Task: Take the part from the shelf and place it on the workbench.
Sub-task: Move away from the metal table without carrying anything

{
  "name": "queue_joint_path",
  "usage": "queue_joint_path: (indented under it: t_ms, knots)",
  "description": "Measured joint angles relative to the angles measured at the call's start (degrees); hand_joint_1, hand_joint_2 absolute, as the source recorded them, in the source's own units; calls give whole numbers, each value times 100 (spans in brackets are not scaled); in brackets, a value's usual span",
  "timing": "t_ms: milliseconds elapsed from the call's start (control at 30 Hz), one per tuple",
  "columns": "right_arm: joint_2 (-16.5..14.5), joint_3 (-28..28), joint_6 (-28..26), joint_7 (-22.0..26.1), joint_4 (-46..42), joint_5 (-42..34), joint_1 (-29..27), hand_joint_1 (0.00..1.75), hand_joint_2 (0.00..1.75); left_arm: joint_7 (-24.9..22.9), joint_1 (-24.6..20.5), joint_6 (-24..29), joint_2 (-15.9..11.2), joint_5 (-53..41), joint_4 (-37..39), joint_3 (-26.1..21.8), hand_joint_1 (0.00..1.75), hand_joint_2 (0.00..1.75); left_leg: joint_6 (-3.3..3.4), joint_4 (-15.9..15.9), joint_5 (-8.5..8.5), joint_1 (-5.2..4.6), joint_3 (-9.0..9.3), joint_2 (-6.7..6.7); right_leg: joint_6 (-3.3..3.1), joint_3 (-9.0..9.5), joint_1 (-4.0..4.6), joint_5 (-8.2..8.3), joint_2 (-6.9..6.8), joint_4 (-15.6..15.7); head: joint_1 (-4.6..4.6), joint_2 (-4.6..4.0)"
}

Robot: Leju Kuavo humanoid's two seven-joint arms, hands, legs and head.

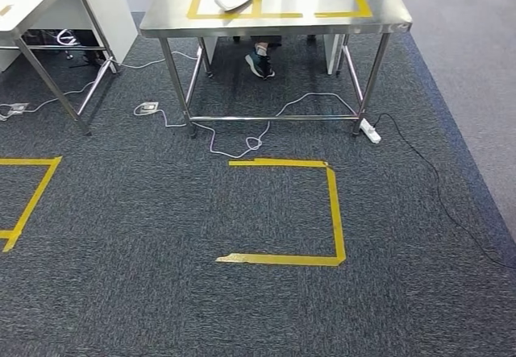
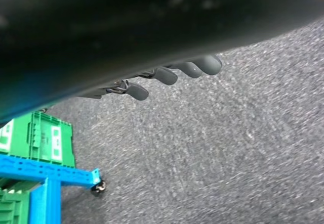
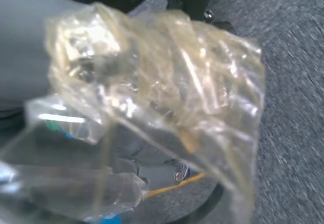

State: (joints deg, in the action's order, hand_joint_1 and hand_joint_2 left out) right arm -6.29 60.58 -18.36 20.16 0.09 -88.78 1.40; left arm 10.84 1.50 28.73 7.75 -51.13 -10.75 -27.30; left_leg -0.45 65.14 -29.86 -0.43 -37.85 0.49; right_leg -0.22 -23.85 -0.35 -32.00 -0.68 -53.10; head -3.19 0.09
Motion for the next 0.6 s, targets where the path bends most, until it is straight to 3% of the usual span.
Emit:
queue_joint_path:
  t_ms: [33,67,133,167,233,300,367,467,600]
  knots:
    - [0,-1,1,-1,0,0,-6,0,0,-2,1,3,-1,1,9,0,0,0,-30,391,-218,20,-117,0,-2,-46,2,31,-5,-9,-2,0]
    - [0,0,2,-2,0,0,-13,0,0,-2,1,4,-2,1,17,0,0,0,-50,677,-331,35,-177,0,2,-89,4,56,-8,-22,-3,0]
    - [0,0,2,-3,0,0,-23,0,0,-2,1,7,-3,1,28,0,0,0,-67,800,-301,56,-110,0,14,-152,4,83,-12,-52,-4,0]
    - [0,1,3,-3,0,0,-26,0,0,-1,2,10,-6,1,33,0,0,0,-65,613,-184,64,36,0,19,-170,3,88,-13,-67,-4,0]
    - [0,1,7,-3,0,0,-25,0,0,1,-1,22,-12,1,43,0,0,0,-32,-64,71,69,463,-4,32,-188,3,88,-12,-94,-3,0]
    - [0,1,10,-4,0,0,-17,0,0,7,-13,44,-18,2,71,0,0,0,35,-670,199,58,820,-13,76,-214,17,93,-6,-124,3,0]
    - [0,1,11,-5,0,0,-11,0,0,13,-27,63,-22,9,107,0,0,0,85,-851,170,50,885,-19,103,-227,37,95,0,-165,9,0]
    - [0,1,10,-8,0,0,-12,0,0,14,-37,71,-31,18,151,0,0,0,99,-882,166,32,850,-19,72,-252,29,112,2,-184,17,0]
    - [0,1,9,-10,0,0,-11,0,0,14,-62,72,-38,17,189,0,0,0,161,-881,169,-2,842,-16,114,-304,-1,139,5,-148,16,0]
